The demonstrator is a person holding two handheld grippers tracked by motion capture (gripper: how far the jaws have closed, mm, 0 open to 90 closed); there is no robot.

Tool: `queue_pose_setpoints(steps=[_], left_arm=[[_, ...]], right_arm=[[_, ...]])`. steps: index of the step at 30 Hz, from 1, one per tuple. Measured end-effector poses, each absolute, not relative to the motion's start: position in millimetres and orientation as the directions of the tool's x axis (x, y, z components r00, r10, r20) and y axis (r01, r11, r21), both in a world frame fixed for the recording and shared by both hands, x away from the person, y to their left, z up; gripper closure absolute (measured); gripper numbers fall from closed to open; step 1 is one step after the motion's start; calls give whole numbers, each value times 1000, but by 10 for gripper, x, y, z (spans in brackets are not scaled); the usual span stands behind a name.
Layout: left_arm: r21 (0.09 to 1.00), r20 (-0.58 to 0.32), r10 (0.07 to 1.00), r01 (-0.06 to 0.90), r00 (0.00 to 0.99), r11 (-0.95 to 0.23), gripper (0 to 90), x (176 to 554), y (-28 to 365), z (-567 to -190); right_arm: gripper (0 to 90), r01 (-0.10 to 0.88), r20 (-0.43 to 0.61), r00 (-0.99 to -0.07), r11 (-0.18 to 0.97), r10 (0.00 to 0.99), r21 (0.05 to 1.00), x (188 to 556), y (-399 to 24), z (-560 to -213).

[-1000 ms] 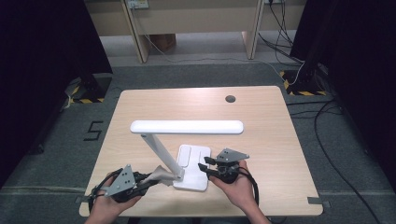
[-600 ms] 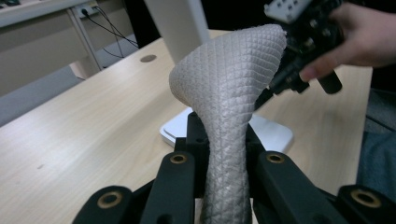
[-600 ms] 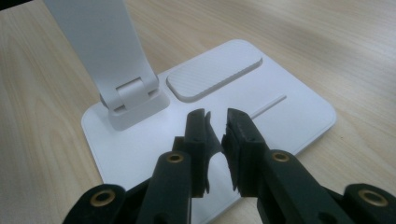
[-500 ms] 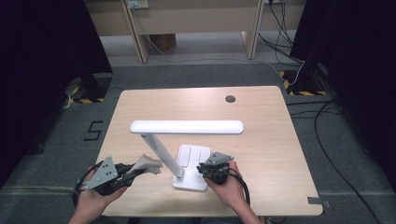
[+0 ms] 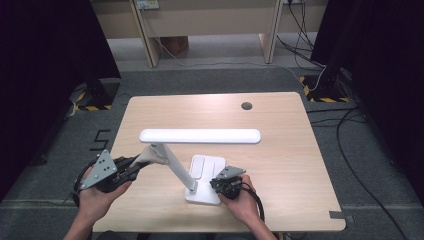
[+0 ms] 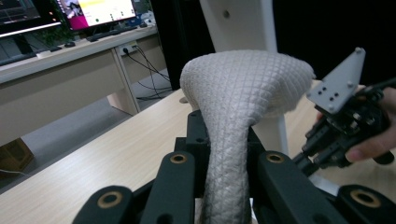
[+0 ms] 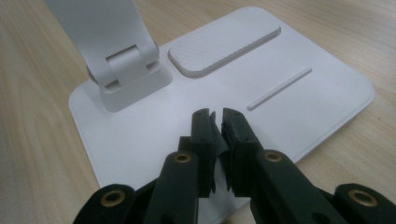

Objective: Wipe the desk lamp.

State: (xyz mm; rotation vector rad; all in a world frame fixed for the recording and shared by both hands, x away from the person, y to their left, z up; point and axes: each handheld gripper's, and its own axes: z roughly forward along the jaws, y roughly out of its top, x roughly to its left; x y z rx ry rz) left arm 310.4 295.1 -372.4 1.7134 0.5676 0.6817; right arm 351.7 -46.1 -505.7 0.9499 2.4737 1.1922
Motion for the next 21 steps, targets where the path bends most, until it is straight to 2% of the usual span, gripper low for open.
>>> queue_pose_setpoints(steps=[11, 21], left_arm=[[991, 96, 727, 3, 680, -134, 813, 3201, 2922, -3545], [995, 75, 743, 1, 665, -101, 814, 3221, 2929, -3469]], right_arm=[[875, 458, 75, -760, 450, 646, 767, 3523, -451, -5065], [897, 470, 99, -761, 439, 642, 766, 3547, -458, -5071]])
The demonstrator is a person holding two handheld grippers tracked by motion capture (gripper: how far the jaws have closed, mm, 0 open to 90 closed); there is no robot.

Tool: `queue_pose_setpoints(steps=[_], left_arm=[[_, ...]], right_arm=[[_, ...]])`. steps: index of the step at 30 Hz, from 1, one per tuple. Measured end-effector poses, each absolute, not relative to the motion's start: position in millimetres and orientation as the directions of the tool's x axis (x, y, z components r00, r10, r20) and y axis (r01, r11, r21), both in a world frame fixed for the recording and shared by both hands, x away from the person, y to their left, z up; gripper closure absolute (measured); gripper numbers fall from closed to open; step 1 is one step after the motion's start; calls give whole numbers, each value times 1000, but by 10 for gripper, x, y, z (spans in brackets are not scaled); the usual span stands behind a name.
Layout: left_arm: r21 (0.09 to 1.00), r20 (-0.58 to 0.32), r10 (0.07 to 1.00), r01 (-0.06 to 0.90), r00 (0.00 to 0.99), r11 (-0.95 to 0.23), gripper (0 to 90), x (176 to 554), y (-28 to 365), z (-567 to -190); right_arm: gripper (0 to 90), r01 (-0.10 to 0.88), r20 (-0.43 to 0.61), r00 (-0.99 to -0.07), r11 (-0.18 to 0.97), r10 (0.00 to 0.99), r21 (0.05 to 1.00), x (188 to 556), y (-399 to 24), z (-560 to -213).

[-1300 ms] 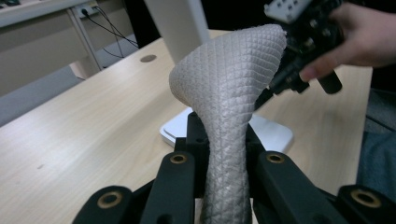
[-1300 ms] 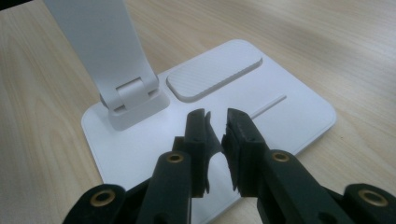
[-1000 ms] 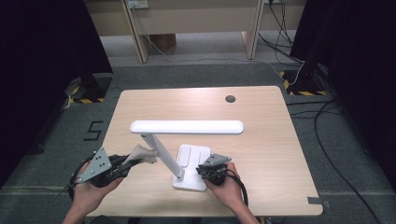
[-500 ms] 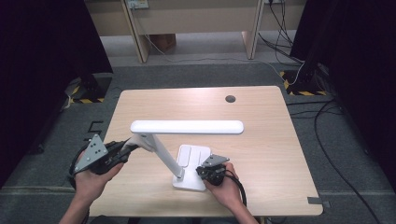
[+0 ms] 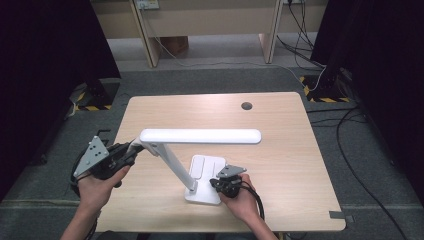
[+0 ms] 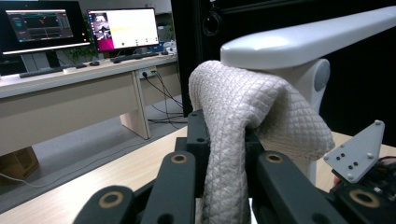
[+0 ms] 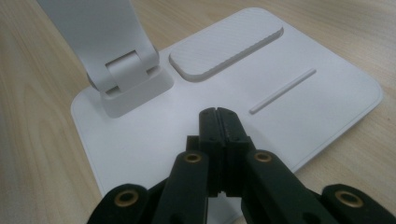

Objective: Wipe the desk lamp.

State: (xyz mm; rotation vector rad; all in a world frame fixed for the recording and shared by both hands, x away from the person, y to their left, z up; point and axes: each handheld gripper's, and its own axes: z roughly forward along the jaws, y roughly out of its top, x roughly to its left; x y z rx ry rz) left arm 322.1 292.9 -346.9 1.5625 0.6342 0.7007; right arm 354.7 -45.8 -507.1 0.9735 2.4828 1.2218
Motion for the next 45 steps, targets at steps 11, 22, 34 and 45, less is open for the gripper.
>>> queue_pose_setpoints(steps=[11, 22, 34, 45], left_arm=[[996, 83, 769, -18, 634, -92, 814, 3275, 3023, -3356], [987, 153, 765, -64, 625, -146, 813, 3170, 3125, -3147], [976, 216, 736, -117, 642, -184, 812, 3042, 3090, -2936], [968, 240, 674, -118, 699, -223, 809, 3082, 2813, -2844]], right_arm=[[898, 460, 89, -762, 439, 642, 772, 3544, -451, -5080], [898, 454, 82, -761, 438, 643, 776, 3542, -444, -5084], [899, 453, 80, -761, 438, 644, 777, 3538, -439, -5085], [900, 442, 65, -764, 446, 642, 778, 3536, -424, -5084]])
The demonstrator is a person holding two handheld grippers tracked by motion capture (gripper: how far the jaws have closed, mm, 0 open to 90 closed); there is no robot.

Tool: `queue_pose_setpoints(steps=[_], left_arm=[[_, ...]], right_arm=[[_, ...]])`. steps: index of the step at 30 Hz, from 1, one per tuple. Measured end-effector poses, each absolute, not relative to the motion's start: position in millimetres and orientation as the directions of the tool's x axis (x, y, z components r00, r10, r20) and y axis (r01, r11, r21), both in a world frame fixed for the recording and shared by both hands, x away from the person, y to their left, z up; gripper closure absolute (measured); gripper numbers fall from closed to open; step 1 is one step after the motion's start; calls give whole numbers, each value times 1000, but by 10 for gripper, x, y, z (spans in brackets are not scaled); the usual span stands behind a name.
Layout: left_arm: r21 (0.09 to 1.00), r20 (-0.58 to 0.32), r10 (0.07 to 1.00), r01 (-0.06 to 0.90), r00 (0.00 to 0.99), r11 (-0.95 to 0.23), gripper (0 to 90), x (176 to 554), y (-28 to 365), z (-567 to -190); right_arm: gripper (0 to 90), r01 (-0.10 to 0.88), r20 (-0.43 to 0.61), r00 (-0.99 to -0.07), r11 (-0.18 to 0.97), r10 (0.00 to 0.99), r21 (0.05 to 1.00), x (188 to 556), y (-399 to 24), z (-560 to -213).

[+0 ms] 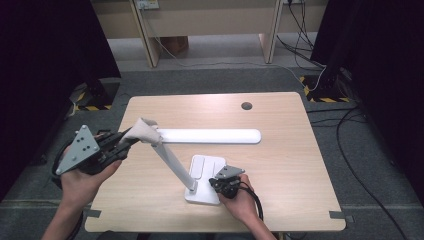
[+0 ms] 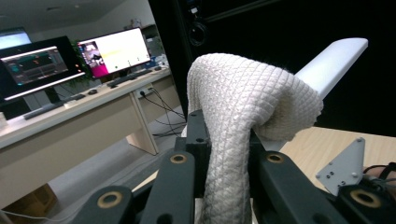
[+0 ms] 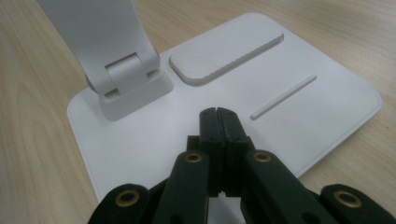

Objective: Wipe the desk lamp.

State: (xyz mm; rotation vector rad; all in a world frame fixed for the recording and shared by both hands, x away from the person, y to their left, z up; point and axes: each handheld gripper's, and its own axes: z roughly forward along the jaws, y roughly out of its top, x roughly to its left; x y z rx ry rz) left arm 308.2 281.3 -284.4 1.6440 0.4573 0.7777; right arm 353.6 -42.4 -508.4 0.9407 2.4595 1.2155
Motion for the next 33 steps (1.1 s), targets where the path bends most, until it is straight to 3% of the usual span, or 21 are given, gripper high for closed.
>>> queue_pose_setpoints(steps=[33], left_arm=[[969, 215, 570, -102, 793, -223, 809, 3069, 2252, -2794]], right_arm=[[900, 435, 64, -765, 441, 641, 785, 3533, -412, -5096]])
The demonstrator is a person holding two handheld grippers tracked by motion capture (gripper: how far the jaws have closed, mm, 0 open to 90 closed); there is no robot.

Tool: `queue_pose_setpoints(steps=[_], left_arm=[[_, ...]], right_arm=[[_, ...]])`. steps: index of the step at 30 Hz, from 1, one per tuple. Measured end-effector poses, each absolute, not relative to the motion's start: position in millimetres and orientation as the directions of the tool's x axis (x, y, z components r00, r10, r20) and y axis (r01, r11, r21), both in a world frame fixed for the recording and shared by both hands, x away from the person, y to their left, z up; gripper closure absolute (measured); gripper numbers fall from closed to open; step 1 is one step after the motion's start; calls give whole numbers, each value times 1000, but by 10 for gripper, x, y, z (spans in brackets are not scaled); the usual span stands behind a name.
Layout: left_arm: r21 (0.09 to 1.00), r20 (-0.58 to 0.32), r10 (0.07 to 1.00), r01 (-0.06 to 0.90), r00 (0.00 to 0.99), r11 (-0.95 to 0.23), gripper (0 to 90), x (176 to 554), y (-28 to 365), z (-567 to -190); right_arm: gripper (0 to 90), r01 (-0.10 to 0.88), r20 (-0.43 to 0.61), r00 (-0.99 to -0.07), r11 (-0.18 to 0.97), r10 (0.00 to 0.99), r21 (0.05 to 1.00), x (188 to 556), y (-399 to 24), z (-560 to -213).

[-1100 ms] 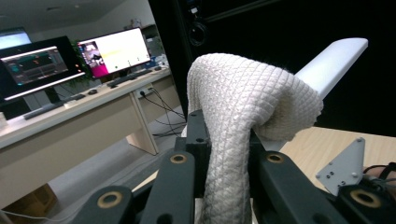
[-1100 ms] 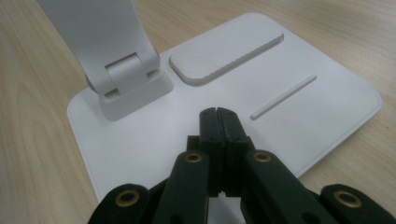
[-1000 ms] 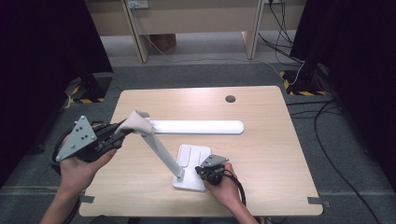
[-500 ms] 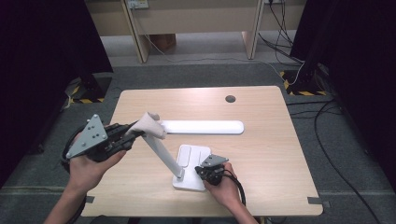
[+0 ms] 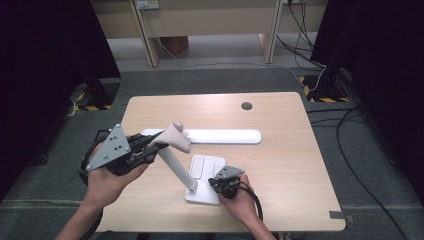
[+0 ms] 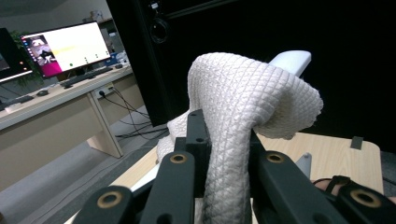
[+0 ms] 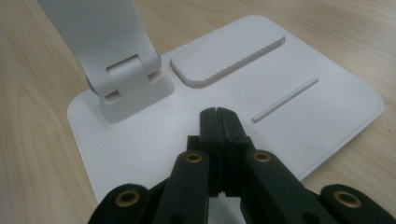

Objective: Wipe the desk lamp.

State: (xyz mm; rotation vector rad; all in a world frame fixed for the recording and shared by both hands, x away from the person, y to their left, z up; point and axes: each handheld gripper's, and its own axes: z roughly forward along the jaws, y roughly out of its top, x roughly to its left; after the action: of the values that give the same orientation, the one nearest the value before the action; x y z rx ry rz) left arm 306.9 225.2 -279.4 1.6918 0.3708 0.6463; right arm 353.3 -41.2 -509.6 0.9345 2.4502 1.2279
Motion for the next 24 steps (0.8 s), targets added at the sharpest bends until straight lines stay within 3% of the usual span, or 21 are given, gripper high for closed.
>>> queue_pose_setpoints(steps=[24], left_arm=[[945, 288, 524, -148, 802, -293, 808, 3086, 1826, -2733]], right_arm=[[900, 427, 58, -766, 441, 640, 789, 3530, -407, -5103]])
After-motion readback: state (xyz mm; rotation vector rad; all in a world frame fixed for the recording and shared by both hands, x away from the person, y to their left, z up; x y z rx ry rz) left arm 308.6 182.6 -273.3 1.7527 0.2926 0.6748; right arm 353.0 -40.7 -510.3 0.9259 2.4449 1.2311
